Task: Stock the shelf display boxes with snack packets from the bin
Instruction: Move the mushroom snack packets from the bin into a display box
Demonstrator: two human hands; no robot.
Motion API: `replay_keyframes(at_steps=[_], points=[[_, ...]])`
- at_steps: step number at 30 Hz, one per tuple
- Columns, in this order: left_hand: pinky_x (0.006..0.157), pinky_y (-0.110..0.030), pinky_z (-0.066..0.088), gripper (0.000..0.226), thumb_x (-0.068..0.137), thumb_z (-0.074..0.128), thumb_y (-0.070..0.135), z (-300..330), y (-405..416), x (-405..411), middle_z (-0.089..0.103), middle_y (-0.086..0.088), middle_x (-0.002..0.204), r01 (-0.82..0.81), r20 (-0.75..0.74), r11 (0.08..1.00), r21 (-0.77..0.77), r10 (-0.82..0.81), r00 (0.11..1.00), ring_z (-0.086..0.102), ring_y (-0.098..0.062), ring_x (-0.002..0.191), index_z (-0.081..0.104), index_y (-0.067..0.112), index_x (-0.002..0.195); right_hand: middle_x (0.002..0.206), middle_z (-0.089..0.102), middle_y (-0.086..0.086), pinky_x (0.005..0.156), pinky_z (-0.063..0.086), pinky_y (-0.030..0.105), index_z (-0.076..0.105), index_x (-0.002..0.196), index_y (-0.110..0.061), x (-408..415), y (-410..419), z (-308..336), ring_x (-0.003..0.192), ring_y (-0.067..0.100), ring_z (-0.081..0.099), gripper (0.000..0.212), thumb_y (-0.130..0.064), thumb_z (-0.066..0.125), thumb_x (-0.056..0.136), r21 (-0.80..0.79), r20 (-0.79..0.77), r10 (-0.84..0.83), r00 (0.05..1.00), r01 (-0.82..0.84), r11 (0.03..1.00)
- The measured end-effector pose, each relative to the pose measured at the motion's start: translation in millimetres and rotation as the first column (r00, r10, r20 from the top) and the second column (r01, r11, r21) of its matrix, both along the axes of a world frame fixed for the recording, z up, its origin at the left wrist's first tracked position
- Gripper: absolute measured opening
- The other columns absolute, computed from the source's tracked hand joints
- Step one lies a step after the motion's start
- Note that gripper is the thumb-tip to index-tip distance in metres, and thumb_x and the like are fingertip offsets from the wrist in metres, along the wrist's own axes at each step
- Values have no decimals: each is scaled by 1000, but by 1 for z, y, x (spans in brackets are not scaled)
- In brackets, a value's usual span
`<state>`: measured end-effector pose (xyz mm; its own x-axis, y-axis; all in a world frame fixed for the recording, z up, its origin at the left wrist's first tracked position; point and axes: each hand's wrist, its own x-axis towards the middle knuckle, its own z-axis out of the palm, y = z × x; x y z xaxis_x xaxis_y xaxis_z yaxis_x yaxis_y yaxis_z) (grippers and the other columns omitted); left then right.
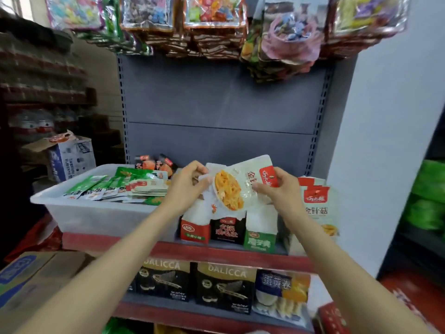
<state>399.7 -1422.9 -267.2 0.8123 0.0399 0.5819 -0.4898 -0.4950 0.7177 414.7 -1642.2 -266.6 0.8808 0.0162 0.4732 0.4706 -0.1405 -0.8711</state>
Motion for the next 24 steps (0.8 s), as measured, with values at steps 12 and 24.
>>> replay_keyframes(at_steps=[12, 24], points=[[63, -18, 45, 15, 80, 72, 15, -9, -162, 18, 62, 11, 69, 86, -46, 970, 229, -78, 996, 56, -4, 68, 64, 22, 70, 77, 68, -4, 66, 49, 40, 61, 79, -23, -24, -141, 14, 76, 22, 62, 9, -17, 67, 82, -333, 387, -414, 824, 544, 771], [82, -35, 38, 10, 85, 66, 34, -53, -193, 21, 66, 11, 80, -203, 92, 903, 378, 181, 979, 49, -14, 88, 69, 25, 81, 102, 63, -8, 77, 50, 19, 56, 110, -20, -25, -159, -17, 94, 7, 60, 36, -8, 71, 79, -324, 365, -316, 875, 438, 838]])
